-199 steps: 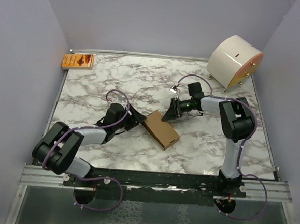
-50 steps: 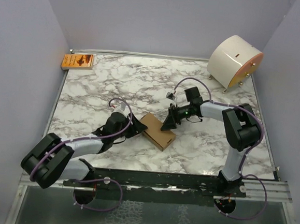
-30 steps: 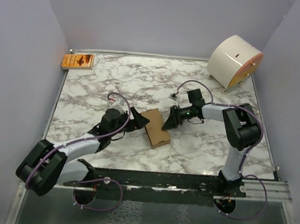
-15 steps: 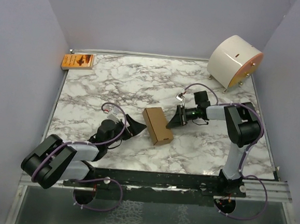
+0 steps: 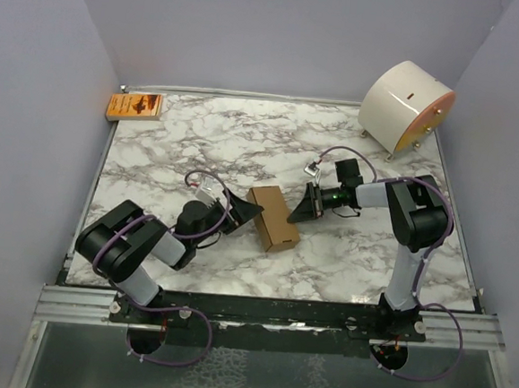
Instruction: Fold the paper box
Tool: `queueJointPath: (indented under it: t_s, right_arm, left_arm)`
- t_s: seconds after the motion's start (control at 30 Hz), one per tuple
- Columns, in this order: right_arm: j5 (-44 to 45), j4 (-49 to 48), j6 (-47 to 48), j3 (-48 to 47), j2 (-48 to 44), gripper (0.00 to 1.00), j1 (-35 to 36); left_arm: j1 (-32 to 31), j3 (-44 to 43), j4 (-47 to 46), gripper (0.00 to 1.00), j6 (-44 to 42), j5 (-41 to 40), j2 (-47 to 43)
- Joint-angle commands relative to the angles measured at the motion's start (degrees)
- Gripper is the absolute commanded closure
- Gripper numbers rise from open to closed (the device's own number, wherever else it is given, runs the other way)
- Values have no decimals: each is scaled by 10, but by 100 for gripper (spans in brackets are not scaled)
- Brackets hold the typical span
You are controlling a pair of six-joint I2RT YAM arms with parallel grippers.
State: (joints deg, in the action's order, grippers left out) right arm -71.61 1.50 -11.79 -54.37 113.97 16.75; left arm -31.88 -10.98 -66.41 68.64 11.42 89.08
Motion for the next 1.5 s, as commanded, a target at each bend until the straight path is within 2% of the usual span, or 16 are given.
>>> queueJointPath:
  t_s: [0.0,0.17,0.27,0.37,0.5,0.6,0.67,0.73,0.87,0.93,1.03,1.13,1.23,1.4,1.47]
  right_arm:
    - [25,-3,16,1,25,68,-1]
    - [22,-2,15,0,25,68,-1]
    - [20,-3,14,0,24,68,-1]
    - [18,-3,14,-1,23,68,-1]
    - [8,-4,16,-4,20,65,-1]
    - [-4,12,34,-18,10,45,-2]
    - [-5,34,55,-30,-5,32,-7]
    - [-6,50,71,-38,-31,24,-20]
    - [5,99,128,-54,-84,21,-56]
    - [14,125,157,-60,-108,21,-73]
    - [24,150,184,-64,-143,21,-88]
    - [33,155,193,-62,-168,21,-93]
    - [36,154,194,-61,-176,21,-93]
    - [37,156,195,-61,-177,21,-93]
    - [39,156,195,-61,-178,21,-93]
  left_arm:
    - [-3,-27,-75,1,15,21,36]
    - [-15,-61,-51,10,13,20,70]
    - [-17,-73,-59,24,19,29,101]
    - [-17,-76,-79,43,27,36,124]
    - [-18,-80,-74,57,19,38,131]
    - [-16,-85,-37,67,-1,38,113]
    - [-13,-90,0,70,-19,39,91]
    - [-2,-94,47,72,-41,42,57]
    - [42,-124,207,72,-111,67,-14]
    - [73,-164,325,72,-174,82,-45]
    - [114,-269,557,73,-310,69,-63]
    - [119,-397,763,74,-460,-33,-46]
    - [119,-523,905,75,-550,-128,-5]
    - [118,-722,1078,78,-642,-292,122]
    - [117,-774,1107,79,-669,-362,164]
